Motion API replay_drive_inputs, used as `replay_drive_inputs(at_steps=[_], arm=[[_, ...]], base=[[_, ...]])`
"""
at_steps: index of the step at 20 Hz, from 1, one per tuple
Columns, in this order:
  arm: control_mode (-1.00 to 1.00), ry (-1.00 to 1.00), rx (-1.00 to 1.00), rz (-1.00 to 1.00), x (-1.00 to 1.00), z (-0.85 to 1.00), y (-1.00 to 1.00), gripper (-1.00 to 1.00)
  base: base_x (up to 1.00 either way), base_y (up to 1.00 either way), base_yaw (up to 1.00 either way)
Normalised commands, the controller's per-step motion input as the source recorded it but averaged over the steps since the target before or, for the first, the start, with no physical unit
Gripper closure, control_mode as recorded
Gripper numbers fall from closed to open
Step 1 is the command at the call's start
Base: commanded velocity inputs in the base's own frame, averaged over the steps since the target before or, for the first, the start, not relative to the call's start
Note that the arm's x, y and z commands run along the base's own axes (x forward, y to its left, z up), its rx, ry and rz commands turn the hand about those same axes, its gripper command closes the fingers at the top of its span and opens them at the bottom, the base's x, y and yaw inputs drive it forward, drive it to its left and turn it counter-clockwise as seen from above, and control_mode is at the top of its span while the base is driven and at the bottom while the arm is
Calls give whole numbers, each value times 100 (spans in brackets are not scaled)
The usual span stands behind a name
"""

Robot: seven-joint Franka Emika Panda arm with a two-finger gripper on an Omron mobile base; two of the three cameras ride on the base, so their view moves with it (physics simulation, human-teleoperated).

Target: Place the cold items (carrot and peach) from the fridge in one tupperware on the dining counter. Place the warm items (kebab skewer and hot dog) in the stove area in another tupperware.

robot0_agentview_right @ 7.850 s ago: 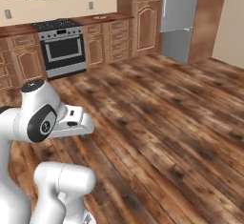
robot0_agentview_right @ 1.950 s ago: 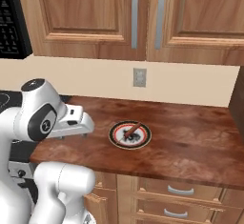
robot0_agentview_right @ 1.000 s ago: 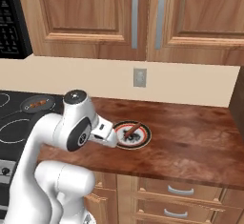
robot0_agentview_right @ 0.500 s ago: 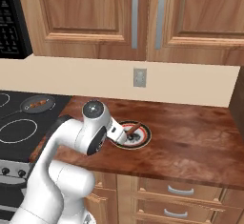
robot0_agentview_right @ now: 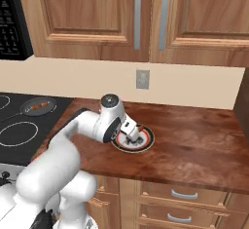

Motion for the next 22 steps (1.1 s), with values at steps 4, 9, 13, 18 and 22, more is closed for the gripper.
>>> replay_drive_inputs(at_steps=[4, 9, 13, 18, 22], arm=[[-100, 27, 0, -2, 43, -31, -34, -100], [-100, 2, 0, 0, 38, -49, -5, -100], [-100, 0, 0, 0, 30, -56, 0, -100], [-100, 0, 0, 0, 44, -39, 0, -100], [-100, 0, 0, 0, 54, -3, 0, -100]], base=[[0, 0, 0], [0, 0, 0], [0, 0, 0], [0, 0, 0], [0, 0, 0]])
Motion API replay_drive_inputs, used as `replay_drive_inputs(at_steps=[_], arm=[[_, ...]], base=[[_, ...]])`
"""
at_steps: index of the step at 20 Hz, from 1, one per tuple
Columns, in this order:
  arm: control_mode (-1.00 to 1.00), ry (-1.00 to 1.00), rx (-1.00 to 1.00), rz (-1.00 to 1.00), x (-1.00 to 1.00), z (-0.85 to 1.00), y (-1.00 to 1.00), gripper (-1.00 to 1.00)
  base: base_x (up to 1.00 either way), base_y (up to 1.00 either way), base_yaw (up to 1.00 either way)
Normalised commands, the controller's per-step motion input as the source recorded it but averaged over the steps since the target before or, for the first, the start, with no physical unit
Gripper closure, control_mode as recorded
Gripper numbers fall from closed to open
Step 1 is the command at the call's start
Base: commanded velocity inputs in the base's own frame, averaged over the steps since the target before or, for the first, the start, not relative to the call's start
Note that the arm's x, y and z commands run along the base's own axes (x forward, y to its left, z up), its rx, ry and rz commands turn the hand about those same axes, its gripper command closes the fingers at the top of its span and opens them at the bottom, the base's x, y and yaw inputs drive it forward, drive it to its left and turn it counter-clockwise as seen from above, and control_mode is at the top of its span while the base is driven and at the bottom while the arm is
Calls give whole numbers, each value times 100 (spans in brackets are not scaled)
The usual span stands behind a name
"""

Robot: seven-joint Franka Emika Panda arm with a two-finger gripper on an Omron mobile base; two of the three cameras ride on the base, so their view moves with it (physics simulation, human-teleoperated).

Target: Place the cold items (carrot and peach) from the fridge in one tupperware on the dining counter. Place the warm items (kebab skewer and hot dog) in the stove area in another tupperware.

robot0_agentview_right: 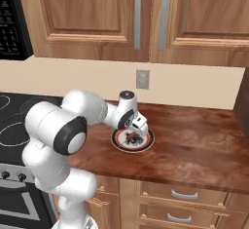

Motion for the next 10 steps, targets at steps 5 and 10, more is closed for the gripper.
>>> replay_drive_inputs(at_steps=[5, 10], arm=[[-100, 6, 0, 0, 45, -22, -13, -100], [-100, 9, 0, 0, 23, -48, -21, -100]], base=[[0, 0, 0], [0, 0, 0]])
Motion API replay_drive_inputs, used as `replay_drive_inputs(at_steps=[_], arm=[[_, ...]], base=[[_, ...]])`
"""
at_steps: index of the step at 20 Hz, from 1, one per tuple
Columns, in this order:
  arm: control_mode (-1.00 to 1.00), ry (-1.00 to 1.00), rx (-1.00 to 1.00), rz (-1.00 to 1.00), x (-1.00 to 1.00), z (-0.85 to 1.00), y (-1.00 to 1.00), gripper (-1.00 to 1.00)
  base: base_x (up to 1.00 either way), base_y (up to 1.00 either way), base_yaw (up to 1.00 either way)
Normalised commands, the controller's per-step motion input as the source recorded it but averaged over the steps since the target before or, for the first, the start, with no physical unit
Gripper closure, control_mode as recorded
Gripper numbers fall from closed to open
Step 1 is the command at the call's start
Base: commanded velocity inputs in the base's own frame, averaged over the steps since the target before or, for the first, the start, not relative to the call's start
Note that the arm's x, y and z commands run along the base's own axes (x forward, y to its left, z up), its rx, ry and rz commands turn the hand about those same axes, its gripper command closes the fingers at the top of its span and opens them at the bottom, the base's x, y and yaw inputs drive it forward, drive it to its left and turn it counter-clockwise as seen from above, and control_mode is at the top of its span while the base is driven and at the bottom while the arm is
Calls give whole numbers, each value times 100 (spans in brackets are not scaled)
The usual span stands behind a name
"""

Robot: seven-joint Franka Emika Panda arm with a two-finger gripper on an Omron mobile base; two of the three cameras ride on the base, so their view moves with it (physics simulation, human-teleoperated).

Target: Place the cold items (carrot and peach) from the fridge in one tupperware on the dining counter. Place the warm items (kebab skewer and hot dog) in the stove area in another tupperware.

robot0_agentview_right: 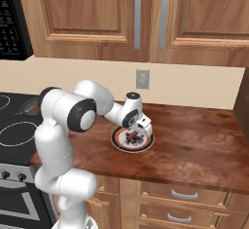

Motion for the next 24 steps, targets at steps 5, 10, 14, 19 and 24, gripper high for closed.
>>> replay_drive_inputs(at_steps=[5, 10, 14, 19, 24], arm=[[-100, 3, 0, 0, 20, -45, -2, -100], [-100, 3, 0, 0, 3, -47, 0, -100], [-100, 8, -7, 0, 0, -57, 0, 100], [-100, 9, -10, 0, 0, -59, 3, 100], [-100, 1, -1, -5, -12, -42, 0, 100]], base=[[0, 0, 0], [0, 0, 0], [0, 0, 0], [0, 0, 0], [0, 0, 0]])
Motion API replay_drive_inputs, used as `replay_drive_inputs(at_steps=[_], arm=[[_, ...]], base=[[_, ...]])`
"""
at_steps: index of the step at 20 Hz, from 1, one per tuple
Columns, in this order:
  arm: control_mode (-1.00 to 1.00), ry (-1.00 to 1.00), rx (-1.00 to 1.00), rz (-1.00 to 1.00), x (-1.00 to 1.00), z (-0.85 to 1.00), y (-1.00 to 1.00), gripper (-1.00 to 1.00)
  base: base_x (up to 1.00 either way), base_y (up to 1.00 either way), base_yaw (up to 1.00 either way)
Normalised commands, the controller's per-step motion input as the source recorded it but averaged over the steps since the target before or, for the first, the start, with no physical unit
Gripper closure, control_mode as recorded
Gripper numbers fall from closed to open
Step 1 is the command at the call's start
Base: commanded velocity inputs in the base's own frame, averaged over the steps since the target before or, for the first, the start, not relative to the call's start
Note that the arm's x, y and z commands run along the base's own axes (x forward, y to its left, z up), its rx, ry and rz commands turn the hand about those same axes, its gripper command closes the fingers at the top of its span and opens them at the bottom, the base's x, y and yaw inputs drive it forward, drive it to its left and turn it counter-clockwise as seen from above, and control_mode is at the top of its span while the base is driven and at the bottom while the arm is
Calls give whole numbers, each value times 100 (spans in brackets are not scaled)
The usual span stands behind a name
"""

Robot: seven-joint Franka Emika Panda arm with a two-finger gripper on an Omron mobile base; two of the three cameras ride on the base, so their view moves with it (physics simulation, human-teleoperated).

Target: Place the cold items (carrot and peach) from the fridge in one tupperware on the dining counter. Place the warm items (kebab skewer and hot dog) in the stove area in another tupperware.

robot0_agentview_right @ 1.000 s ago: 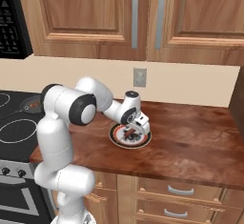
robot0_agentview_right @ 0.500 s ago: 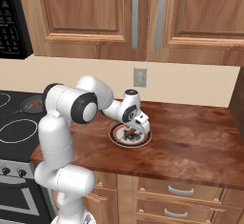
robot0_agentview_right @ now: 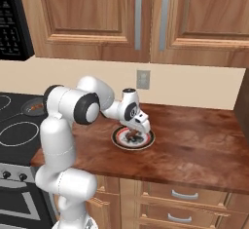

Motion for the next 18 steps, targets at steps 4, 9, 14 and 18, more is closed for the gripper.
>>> replay_drive_inputs(at_steps=[4, 9, 14, 18], arm=[[-100, 0, 9, -8, -30, -24, -2, 100], [-100, -5, 18, -9, -49, -2, -4, 100], [-100, -17, 22, -8, -68, 45, -5, 100], [-100, -33, 24, -11, -75, 100, -14, 100]], base=[[0, 0, 0], [0, 0, 0], [0, 0, 0], [0, 0, 0]])
